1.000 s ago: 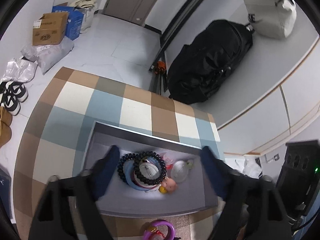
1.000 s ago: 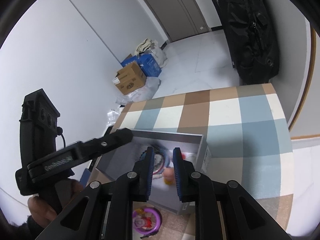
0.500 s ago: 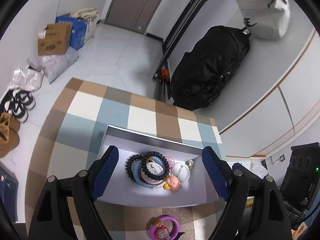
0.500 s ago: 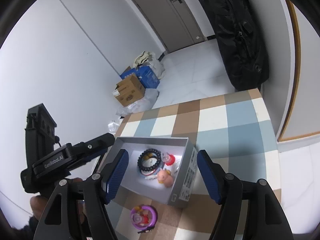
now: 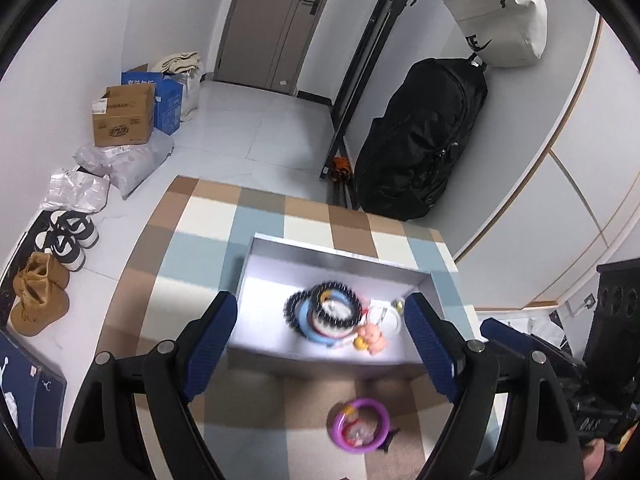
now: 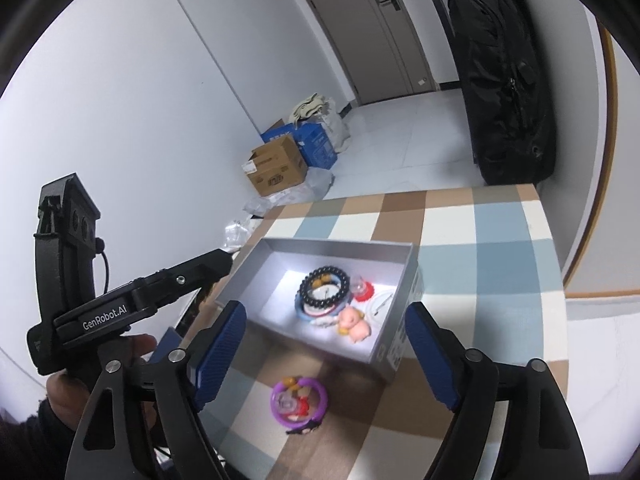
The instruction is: Organize jewelry
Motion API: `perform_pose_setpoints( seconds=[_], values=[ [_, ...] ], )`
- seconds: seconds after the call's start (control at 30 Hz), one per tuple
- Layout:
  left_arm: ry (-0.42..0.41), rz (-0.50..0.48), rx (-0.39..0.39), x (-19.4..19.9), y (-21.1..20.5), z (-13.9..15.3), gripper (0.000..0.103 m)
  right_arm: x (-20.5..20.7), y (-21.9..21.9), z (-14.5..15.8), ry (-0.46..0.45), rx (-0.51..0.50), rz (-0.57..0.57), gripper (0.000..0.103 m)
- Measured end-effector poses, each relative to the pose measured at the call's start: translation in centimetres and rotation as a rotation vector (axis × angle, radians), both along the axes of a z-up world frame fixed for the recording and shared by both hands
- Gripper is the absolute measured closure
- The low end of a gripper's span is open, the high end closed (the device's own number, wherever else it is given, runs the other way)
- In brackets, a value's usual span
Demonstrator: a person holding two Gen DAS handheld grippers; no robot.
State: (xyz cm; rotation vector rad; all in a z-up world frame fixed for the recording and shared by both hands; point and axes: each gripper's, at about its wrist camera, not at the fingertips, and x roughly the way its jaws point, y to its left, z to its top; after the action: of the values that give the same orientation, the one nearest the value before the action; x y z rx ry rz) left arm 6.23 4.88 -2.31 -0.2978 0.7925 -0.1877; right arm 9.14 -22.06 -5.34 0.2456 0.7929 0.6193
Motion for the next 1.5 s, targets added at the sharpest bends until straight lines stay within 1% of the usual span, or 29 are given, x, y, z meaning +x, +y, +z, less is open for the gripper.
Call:
perform_pose_setpoints(
  seconds=[0.1, 0.2, 0.23, 0.33, 0.4, 0.47, 0.53, 0.63, 0.67, 0.7, 0.73, 0.8, 0.87, 0.97, 1.03, 1.1, 1.17, 1.23, 1.27, 1.3, 1.37, 1.5],
  values=[
    [0.010, 0.003, 0.002, -0.9, 0.2, -0.3, 0.020, -0.7, -0.2, -0.3, 0.013, 0.009, -0.002, 0.018],
    [0.023, 0.012, 0.011, -1.3, 0.2, -0.9, 0.013, -1.4, -0.2, -0.5, 0.020, 0.002, 0.001, 0.017],
    [0.028, 0.020, 0.012, -1.4, 0.4, -1.1, 0.012, -1.6, -0.2, -0.6, 0.023, 0.001, 0.004, 0.016],
    [0.074, 0.021, 0.012, -1.3, 0.6, -2.0, 0.012, -1.9, 0.2, -1.2, 0.052, 0.012, 0.023, 0.016],
    [0.085, 0.029, 0.025, -1.2, 0.6, -2.2, 0.012, -2.1, 0.5, -1.6, 0.070, 0.017, 0.035, 0.016],
    [0.096, 0.041, 0.037, -1.2, 0.9, -2.3, 0.012, -2.4, 1.2, -1.9, 0.078, -0.003, 0.051, 0.016],
    [0.106, 0.051, 0.036, -1.4, 1.2, -2.5, 0.012, -2.8, 2.1, -2.3, 0.082, -0.037, 0.082, 0.016],
    [0.115, 0.064, 0.056, -1.5, 1.4, -2.6, 0.012, -3.4, 3.7, -2.9, 0.075, -0.096, 0.137, 0.017],
    [0.120, 0.068, 0.063, -1.6, 1.4, -2.7, 0.012, -3.6, 4.2, -3.1, 0.073, -0.112, 0.150, 0.021],
    [0.128, 0.072, 0.070, -1.6, 1.5, -2.8, 0.012, -3.7, 4.7, -3.4, 0.073, -0.130, 0.166, 0.028],
    [0.135, 0.074, 0.069, -1.6, 1.6, -3.0, 0.012, -3.9, 5.3, -3.8, 0.079, -0.149, 0.182, 0.030],
    [0.164, 0.075, 0.049, -1.5, 2.0, -3.4, 0.012, -4.1, 5.8, -4.2, 0.087, -0.160, 0.197, 0.038],
    [0.176, 0.087, 0.023, -1.5, 2.5, -3.6, 0.012, -4.4, 6.5, -4.3, 0.078, -0.178, 0.214, 0.043],
    [0.184, 0.103, 0.005, -1.5, 3.2, -3.7, 0.012, -4.4, 7.2, -4.5, 0.070, -0.206, 0.219, 0.054],
    [0.192, 0.106, -0.004, -1.4, 3.4, -3.8, 0.012, -4.2, 7.6, -4.9, 0.076, -0.233, 0.213, 0.059],
    [0.196, 0.106, -0.012, -1.4, 3.5, -3.9, 0.012, -4.0, 8.0, -5.3, 0.085, -0.261, 0.211, 0.071],
    [0.197, 0.102, -0.012, -1.4, 3.5, -3.9, 0.012, -3.9, 8.3, -5.5, 0.085, -0.277, 0.213, 0.075],
    [0.197, 0.097, -0.010, -1.4, 3.6, -3.9, 0.012, -3.9, 8.6, -5.8, 0.084, -0.295, 0.213, 0.083],
    [0.195, 0.094, -0.008, -1.4, 3.5, -3.8, 0.012, -3.8, 8.6, -5.8, 0.087, -0.303, 0.213, 0.090],
    [0.195, 0.093, -0.007, -1.4, 3.4, -3.8, 0.012, -3.8, 8.6, -5.8, 0.083, -0.312, 0.208, 0.094],
    [0.195, 0.090, -0.006, -1.4, 3.4, -3.8, 0.012, -3.6, 8.5, -5.9, 0.086, -0.312, 0.201, 0.099],
    [0.196, 0.083, 0.004, -1.4, 3.2, -3.9, 0.012, -3.3, 8.1, -5.7, 0.082, -0.303, 0.169, 0.099]
  ],
)
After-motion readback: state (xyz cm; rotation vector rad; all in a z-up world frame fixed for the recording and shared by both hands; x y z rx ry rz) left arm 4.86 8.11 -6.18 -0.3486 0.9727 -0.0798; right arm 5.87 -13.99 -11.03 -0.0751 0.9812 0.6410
